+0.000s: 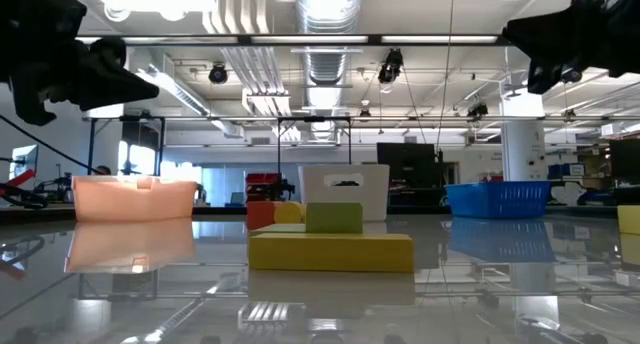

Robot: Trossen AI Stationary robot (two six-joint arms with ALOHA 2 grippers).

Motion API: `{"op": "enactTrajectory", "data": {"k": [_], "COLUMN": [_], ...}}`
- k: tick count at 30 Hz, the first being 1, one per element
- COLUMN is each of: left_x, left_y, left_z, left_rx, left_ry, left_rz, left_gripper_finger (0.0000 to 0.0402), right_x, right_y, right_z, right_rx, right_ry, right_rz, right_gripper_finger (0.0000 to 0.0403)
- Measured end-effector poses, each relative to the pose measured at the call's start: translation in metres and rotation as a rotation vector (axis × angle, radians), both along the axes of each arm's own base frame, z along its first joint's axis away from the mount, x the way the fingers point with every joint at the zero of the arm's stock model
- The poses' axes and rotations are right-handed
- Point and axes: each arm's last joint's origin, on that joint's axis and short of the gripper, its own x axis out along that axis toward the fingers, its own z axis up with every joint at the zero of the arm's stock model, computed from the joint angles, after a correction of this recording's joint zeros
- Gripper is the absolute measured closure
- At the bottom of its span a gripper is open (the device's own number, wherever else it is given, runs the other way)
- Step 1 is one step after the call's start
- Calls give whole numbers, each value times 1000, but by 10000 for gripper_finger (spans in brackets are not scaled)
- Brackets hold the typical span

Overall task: Sort & place blocks by color
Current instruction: Put the top center yellow block into the white bin

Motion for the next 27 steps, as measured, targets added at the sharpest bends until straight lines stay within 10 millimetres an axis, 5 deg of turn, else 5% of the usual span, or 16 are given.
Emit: {"op": "enactTrajectory", "data": {"k": [5, 11, 19, 27], "left_x": [1, 2, 3, 4], "left_y": [-1, -1, -1, -2], "left_z": [3, 8, 10, 35], "left_rx": [-173, -602, -643, -720], "left_ry": [-73, -214, -246, -487], "left_rz": [22, 73, 70, -1], "left_gripper_finger": [400, 400, 400, 400], "right_x": [0, 0, -3, -5], "right_y": [0, 0, -2, -2], "right_z": [0, 2, 10, 19], "right_rx": [89, 87, 34, 16], "right_ry": [-6, -21, -110, -201], "right_rz": [19, 18, -56, -81], "right_gripper_finger": [360, 360, 360, 360]}}
